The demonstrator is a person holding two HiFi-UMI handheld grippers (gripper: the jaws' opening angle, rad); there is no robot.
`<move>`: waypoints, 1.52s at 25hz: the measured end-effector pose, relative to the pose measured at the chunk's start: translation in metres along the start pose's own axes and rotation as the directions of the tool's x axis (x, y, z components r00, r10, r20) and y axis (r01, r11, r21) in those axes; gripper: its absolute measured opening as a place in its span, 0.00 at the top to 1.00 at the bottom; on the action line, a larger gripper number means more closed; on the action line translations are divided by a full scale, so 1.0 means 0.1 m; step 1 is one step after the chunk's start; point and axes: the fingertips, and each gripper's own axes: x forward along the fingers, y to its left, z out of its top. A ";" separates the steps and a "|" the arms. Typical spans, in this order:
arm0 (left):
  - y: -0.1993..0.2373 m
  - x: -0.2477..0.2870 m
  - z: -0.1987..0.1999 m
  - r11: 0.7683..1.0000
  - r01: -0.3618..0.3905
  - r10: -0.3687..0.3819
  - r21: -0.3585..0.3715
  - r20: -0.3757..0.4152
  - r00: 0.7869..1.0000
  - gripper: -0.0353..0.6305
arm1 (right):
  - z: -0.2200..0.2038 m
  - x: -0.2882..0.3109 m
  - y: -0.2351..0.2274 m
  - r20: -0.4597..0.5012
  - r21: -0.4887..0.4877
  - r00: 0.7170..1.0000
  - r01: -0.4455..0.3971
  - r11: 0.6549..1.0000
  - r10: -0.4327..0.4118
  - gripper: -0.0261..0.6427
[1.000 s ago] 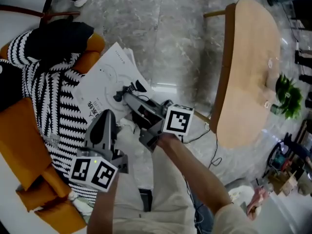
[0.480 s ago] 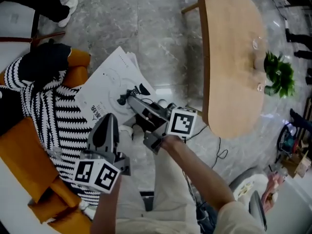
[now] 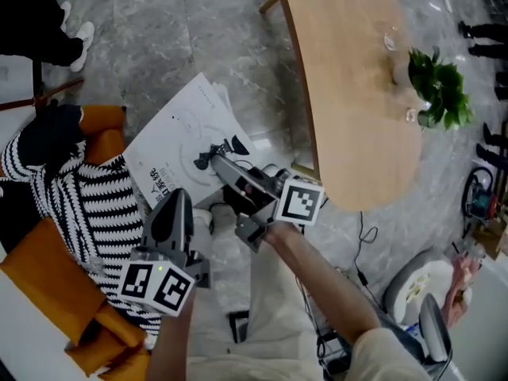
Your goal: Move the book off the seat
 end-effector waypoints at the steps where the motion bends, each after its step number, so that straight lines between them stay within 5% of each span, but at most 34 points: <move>1: 0.01 0.03 -0.01 1.000 0.006 -0.006 0.002 -0.005 1.000 0.93 | 0.01 0.00 -0.02 0.007 -0.001 1.000 0.001 1.000 -0.001 0.89; 15: -0.20 -0.08 0.18 0.992 0.102 -0.097 0.074 -0.065 0.993 0.93 | 0.07 -0.18 0.29 0.097 -0.033 0.995 0.009 0.999 -0.005 0.89; 27: -1.00 0.45 -0.05 0.973 0.189 -0.171 0.133 -0.138 0.976 0.93 | 0.63 -0.95 0.20 0.210 -0.019 0.978 0.022 1.000 -0.017 0.89; 38: -1.54 0.71 -0.29 0.950 0.249 -0.210 0.187 -0.206 0.956 0.93 | 0.95 -1.89 -0.14 0.357 -0.025 0.934 0.036 0.999 -0.025 0.89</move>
